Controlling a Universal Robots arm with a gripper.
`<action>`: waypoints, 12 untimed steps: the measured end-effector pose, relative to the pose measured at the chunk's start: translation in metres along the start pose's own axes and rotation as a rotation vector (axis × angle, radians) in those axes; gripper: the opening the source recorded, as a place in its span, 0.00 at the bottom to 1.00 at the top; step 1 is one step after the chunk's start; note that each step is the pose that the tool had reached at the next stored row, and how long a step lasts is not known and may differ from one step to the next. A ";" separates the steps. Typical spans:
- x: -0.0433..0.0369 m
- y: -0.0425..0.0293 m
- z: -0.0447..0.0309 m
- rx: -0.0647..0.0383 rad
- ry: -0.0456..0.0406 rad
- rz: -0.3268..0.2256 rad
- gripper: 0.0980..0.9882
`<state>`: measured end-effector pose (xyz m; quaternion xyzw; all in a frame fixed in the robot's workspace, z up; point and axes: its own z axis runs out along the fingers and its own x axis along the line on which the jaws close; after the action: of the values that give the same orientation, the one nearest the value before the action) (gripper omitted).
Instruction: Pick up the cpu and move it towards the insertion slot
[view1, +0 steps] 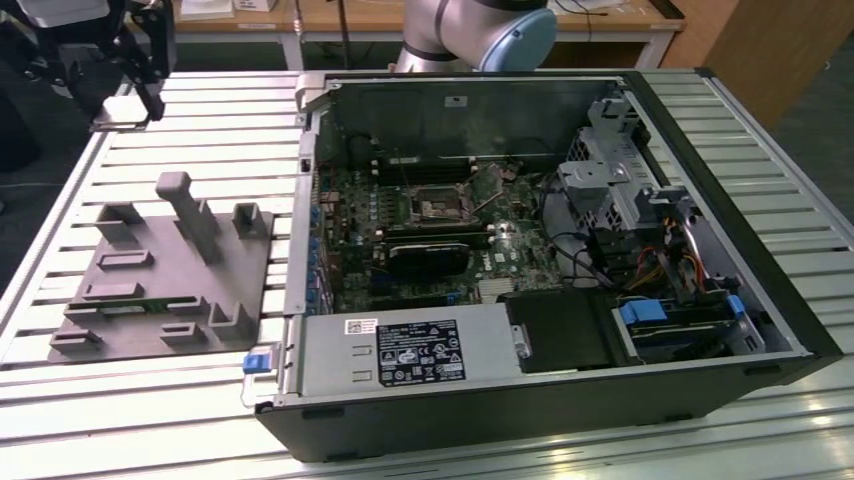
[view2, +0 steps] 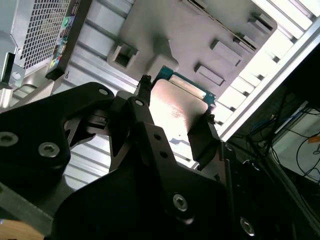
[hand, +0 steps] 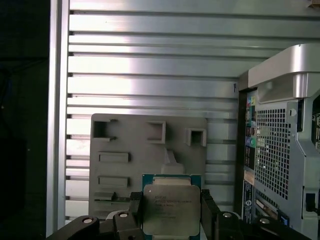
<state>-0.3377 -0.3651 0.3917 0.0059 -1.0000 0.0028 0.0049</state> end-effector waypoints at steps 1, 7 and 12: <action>-0.0018 0.0000 0.0000 0.000 0.0000 0.000 0.50; -0.0124 -0.0001 -0.0001 0.000 0.0000 0.000 0.50; -0.0221 -0.0003 -0.0002 0.000 -0.0001 0.000 0.50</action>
<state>-0.3155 -0.3651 0.3916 0.0059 -1.0000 0.0028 0.0049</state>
